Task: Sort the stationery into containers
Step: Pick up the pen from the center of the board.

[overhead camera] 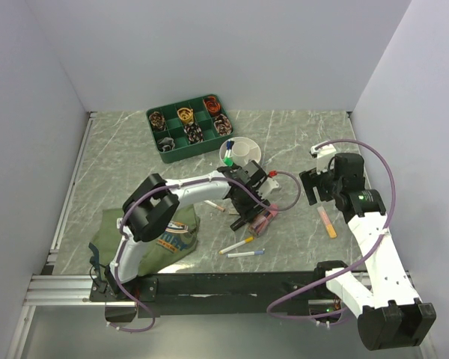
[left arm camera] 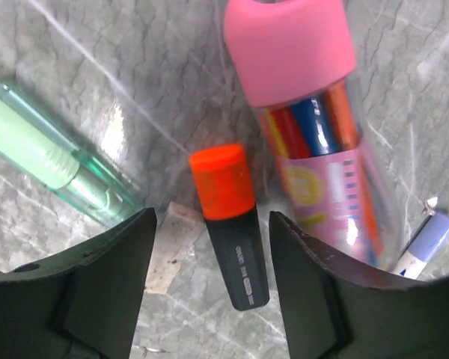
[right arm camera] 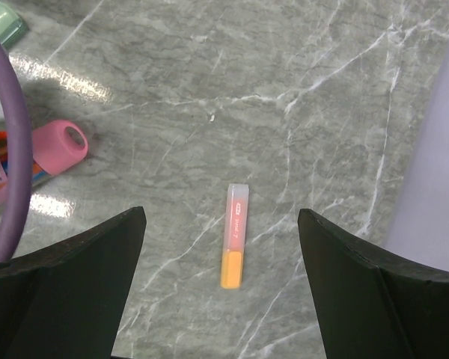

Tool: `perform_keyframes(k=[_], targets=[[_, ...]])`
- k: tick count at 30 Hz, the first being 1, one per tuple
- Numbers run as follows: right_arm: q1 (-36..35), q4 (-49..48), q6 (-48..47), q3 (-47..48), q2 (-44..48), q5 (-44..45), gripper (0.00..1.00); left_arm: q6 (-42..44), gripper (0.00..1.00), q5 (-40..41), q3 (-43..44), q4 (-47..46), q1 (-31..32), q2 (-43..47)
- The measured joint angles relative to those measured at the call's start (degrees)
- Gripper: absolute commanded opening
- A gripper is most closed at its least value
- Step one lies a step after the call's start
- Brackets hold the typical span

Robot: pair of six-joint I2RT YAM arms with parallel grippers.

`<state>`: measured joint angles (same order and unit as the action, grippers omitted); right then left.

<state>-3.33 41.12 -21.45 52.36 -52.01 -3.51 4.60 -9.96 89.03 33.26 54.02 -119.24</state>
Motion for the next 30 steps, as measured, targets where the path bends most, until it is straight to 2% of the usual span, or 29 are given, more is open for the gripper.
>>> perform_keyframes(k=[6,12,16,22,27,30], targets=[[0.00,-0.04,0.02,-0.59,0.24,0.00,0.91,0.11,0.67,1.11,0.24,-1.11,0.57,-1.03],[0.00,0.02,0.07,-1.92,0.94,0.00,0.90,0.39,0.59,3.02,0.20,-3.45,1.44,-1.42],[0.00,0.00,0.00,-2.23,0.98,0.00,0.90,0.72,0.39,3.76,0.17,-4.57,1.99,-1.66],[0.00,-0.04,-0.02,-2.23,1.01,-0.24,0.91,0.92,0.15,3.02,0.00,-5.16,2.12,-1.68],[0.00,-0.07,-0.07,-2.23,0.98,-0.35,0.91,1.64,0.01,0.94,1.57,-3.17,1.84,-2.23],[0.00,-0.13,-0.26,-2.23,0.79,-0.15,0.90,1.75,0.01,-1.33,6.43,0.83,1.09,-3.61]])
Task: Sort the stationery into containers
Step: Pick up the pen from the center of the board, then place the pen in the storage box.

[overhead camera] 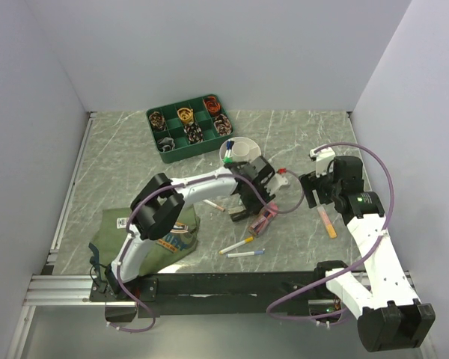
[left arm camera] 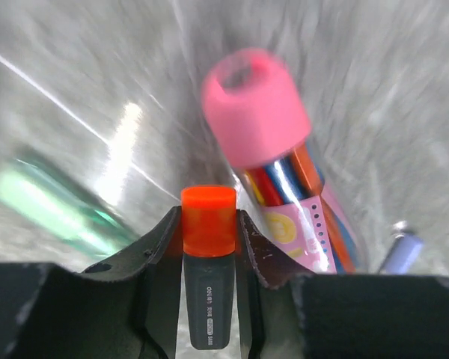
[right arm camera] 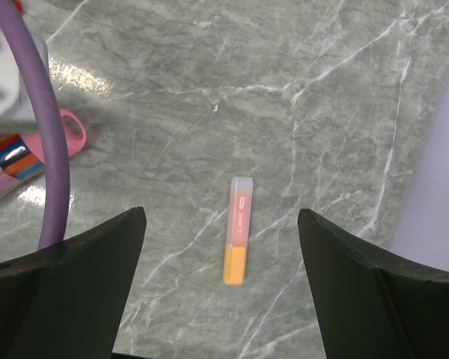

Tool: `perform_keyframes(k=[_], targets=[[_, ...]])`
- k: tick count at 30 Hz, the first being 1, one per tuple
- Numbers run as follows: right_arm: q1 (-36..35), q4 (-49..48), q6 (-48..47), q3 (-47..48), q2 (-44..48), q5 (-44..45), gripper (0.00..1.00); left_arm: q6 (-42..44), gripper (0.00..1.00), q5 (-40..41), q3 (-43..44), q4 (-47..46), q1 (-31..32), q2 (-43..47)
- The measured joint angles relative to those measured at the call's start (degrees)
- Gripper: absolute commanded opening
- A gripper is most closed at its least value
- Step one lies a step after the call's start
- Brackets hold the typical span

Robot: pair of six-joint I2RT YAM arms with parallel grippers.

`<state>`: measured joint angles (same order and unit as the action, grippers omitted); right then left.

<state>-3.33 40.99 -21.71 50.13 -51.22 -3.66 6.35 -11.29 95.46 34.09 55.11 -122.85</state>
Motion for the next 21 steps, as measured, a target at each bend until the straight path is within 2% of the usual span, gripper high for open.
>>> perform_keyframes(k=[5,9,11,12,15,17,21], targets=[[0.00,-1.60,0.24,0.02,-1.20,0.07,0.91,0.04,0.01,-3.04,13.27,5.90,-3.06,-0.83],[0.00,-2.54,0.57,0.02,-1.95,0.20,0.90,-0.26,0.01,-5.60,19.85,4.26,-6.67,0.50],[0.00,-2.64,0.59,0.02,-2.36,0.42,0.91,-1.18,0.01,-7.15,17.49,0.76,-8.31,3.10],[0.00,-2.73,0.57,0.02,-2.54,0.59,0.90,-1.97,0.01,-8.57,10.12,-6.69,-9.75,7.56],[0.00,-2.84,0.57,0.11,-3.13,0.83,0.90,-3.28,0.01,-12.87,-5.99,-20.90,-13.16,16.57],[0.00,-2.86,0.50,0.37,-3.65,0.94,0.90,-5.11,0.01,-15.74,-11.21,-29.20,-15.10,18.38],[0.00,-2.84,0.22,0.85,-4.61,1.31,0.90,-10.10,0.01,-20.33,-16.35,-45.09,-18.40,17.16]])
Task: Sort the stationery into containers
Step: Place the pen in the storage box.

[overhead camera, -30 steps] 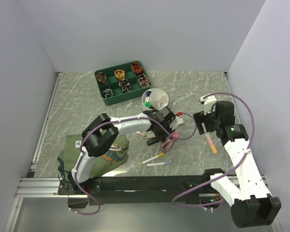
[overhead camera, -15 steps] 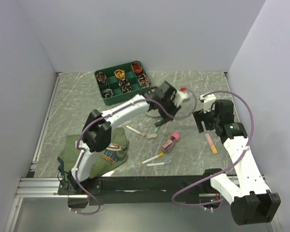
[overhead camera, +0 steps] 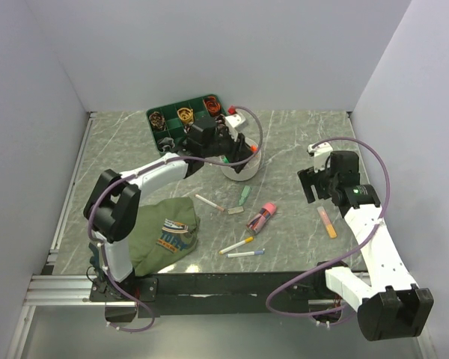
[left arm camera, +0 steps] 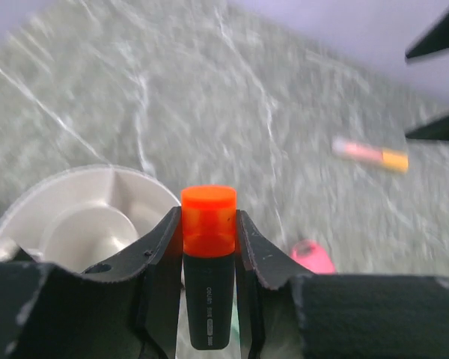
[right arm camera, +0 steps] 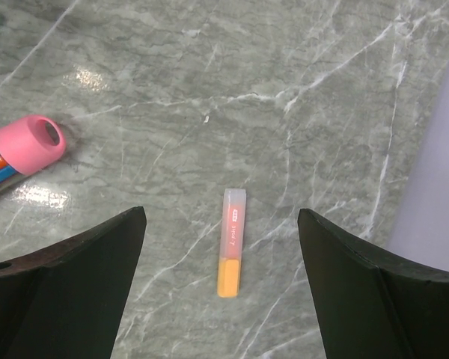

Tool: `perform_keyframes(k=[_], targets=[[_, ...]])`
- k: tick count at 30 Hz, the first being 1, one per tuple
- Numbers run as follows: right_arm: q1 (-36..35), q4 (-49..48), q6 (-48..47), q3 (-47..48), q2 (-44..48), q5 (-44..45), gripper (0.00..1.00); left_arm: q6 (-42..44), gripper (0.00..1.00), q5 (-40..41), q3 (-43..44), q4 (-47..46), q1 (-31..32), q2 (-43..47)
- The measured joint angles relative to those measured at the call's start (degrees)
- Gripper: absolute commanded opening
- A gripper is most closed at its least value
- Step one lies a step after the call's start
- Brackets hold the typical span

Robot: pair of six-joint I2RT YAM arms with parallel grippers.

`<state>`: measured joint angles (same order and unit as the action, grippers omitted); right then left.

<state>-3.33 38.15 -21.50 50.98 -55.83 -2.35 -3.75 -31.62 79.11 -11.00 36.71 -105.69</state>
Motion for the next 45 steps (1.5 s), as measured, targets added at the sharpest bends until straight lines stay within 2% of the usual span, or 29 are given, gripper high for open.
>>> perform_keyframes(k=[9,12,21,32,36,37,40,45], targets=[[0.00,0.04,-0.24,0.46,-0.87,1.05,0.90,-8.09,0.01,-5.07,-3.56,-25.97,-2.75,-3.98],[0.00,0.31,-0.50,0.72,-1.62,1.31,0.90,-9.25,0.01,-6.97,-4.81,-31.47,-3.13,-5.40],[0.00,0.59,-0.87,2.40,-3.98,1.86,0.90,-9.31,0.01,-11.08,-6.29,-41.33,-4.59,-9.68],[0.00,1.70,-0.87,3.48,-6.64,3.02,0.90,-7.93,0.01,-13.66,-9.79,-47.25,-5.53,-12.33],[0.00,2.67,-0.90,4.31,-7.54,3.30,0.90,-7.48,0.15,-13.68,-11.87,-49.66,-5.79,-12.46],[0.00,2.75,-0.90,4.61,-7.78,3.34,0.90,-7.26,0.24,-13.64,-12.28,-50.27,-5.88,-12.46],[0.00,2.97,-0.81,5.46,-8.35,3.37,0.90,-6.12,0.35,-13.66,-13.46,-51.89,-6.16,-12.46],[0.00,3.02,-0.66,5.99,-9.29,3.45,0.90,-4.09,0.47,-14.03,-14.88,-52.52,-7.08,-12.02]])
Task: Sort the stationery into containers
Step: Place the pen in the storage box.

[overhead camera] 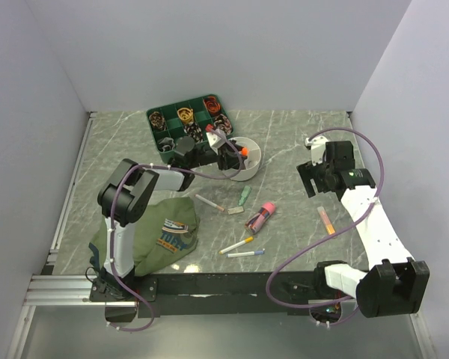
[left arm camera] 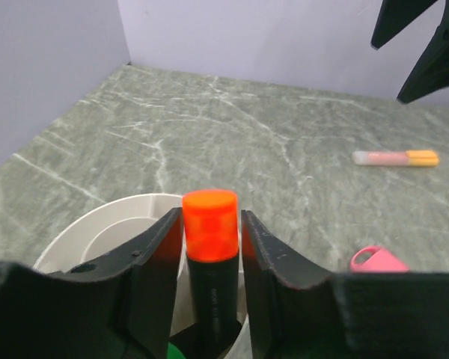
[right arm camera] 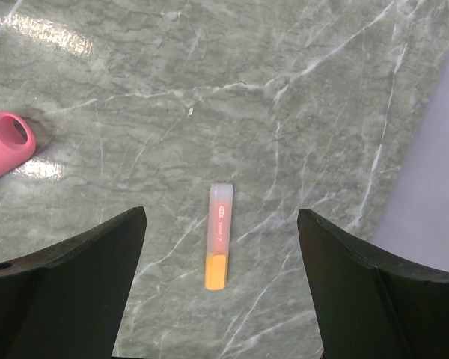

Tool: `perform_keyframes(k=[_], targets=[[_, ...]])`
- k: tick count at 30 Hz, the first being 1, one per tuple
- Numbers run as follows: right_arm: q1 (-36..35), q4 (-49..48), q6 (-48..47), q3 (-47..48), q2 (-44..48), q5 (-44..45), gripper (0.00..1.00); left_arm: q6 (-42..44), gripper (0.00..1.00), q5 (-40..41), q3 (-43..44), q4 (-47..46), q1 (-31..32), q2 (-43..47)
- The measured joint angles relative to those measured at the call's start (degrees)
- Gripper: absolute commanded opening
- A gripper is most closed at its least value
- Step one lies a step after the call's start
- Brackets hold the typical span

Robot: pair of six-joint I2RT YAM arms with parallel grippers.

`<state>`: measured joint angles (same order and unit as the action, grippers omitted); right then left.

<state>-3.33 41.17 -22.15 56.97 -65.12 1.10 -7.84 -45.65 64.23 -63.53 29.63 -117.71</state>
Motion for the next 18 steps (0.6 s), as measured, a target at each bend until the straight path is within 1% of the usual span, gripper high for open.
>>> perform_keyframes(k=[1,4,9,10,15,16,17,18], targets=[[0.00,0.00,0.02,0.02,-0.07,0.00,0.90,0.83,0.55,-0.04,-0.33,0.33,-0.17,0.42],[0.00,-0.04,0.02,0.02,-0.07,-0.02,0.90,2.82,0.66,0.02,-1.53,1.62,-0.72,2.56],[0.00,-0.24,0.20,0.04,-0.48,-0.02,0.90,6.36,0.72,0.46,-3.06,3.67,-1.46,6.93],[0.00,-0.33,0.20,0.04,-0.59,-0.02,0.90,6.82,0.76,0.48,-3.28,4.00,-1.60,7.69],[0.00,0.02,-1.22,0.04,-0.48,0.15,0.91,6.36,0.83,1.20,-3.69,6.27,-2.36,11.78],[0.00,0.57,-2.38,-0.07,-0.20,0.20,0.91,5.60,0.88,1.75,-3.69,7.56,-2.58,12.98],[0.00,1.07,-3.93,-0.42,0.39,0.20,0.92,5.03,0.90,2.60,-3.61,9.66,-2.82,14.38],[0.04,1.73,-6.10,-1.01,1.38,0.17,0.92,4.66,0.99,3.52,-3.43,11.69,-3.10,15.74]])
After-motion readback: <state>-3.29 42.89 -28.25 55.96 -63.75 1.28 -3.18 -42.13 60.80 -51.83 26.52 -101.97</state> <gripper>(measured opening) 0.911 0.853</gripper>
